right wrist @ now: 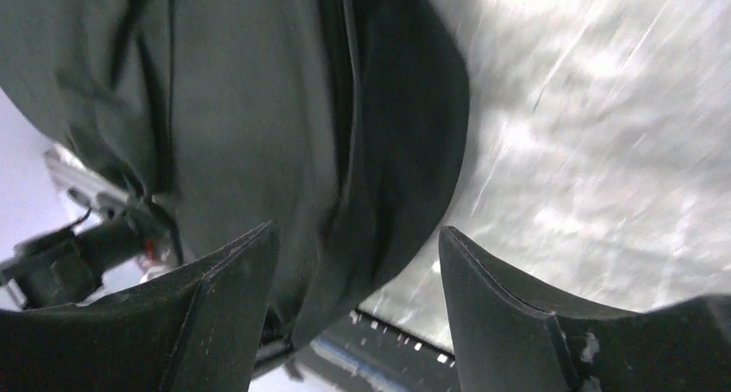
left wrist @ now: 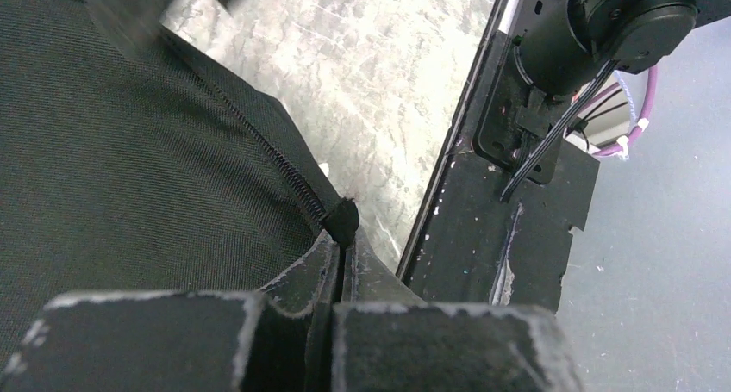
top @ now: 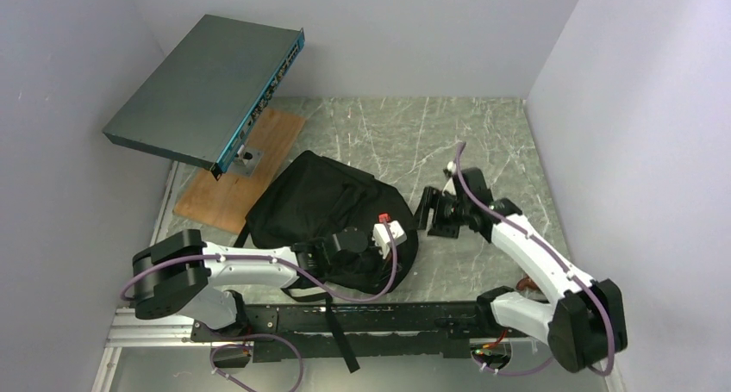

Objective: Pack the student bag
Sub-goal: Zip the student bag at the center of the board.

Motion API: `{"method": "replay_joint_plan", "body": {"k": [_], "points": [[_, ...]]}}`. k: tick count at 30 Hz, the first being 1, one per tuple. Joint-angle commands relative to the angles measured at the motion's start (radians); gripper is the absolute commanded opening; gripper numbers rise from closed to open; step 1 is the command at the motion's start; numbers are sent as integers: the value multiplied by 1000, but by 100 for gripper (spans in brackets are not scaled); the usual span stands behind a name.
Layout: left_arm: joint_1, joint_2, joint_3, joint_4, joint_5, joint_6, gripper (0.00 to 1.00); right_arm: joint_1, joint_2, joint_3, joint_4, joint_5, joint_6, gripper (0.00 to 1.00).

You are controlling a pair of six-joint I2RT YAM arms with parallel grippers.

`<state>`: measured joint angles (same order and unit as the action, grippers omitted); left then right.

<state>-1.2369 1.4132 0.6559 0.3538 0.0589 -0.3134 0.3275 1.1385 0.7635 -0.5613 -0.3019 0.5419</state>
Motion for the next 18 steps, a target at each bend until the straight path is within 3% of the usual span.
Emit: {"method": "replay_joint_plan", "body": {"k": [1,7,11,15,18], "points": [[-9,4,-3,128,100,27,0,57,-103,-174,110,-158,295,69],[-18,20,36,99,127,118,0,172,-120,-265,265,-217,479,59],[-28,36,78,38,139,148,5,183,-110,-286,301,-207,506,39],[-29,50,103,-42,171,81,21,183,-133,-319,363,-224,536,20],[-29,59,75,-9,236,10,36,184,-168,-361,433,-224,535,8]]}}
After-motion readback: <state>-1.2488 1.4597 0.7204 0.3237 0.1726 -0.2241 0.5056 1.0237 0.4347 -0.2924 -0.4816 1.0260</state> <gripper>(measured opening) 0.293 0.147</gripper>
